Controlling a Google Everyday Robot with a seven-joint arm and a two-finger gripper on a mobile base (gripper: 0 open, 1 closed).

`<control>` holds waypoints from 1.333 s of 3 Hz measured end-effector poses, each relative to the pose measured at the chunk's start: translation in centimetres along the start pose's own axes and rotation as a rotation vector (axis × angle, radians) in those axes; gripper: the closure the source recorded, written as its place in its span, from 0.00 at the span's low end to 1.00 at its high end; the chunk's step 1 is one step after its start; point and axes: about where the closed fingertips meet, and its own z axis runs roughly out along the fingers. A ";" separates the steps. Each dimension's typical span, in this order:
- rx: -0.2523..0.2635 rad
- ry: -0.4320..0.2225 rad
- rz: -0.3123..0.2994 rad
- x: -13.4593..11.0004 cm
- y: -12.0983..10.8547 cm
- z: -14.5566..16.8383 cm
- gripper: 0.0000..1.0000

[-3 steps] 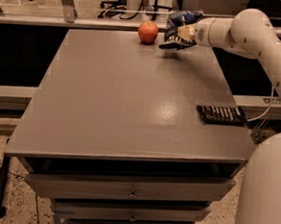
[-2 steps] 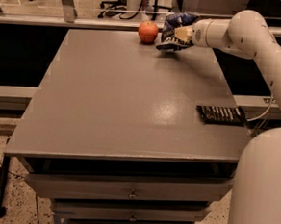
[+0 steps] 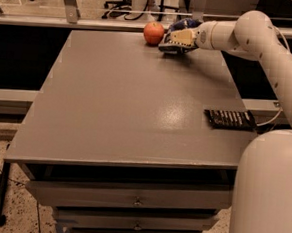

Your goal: Move blue chip bag near apple

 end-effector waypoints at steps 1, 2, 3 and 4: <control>-0.021 0.026 -0.013 0.1 0.8 0.1 0.00; 0.014 0.043 -0.103 -0.8 1.3 -2.5 0.00; 0.124 0.044 -0.232 -2.7 1.5 -8.8 0.00; 0.232 0.015 -0.350 -4.0 2.9 -17.5 0.00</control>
Offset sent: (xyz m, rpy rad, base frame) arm -0.0678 -0.0173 0.0392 -0.2563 -0.0807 0.0232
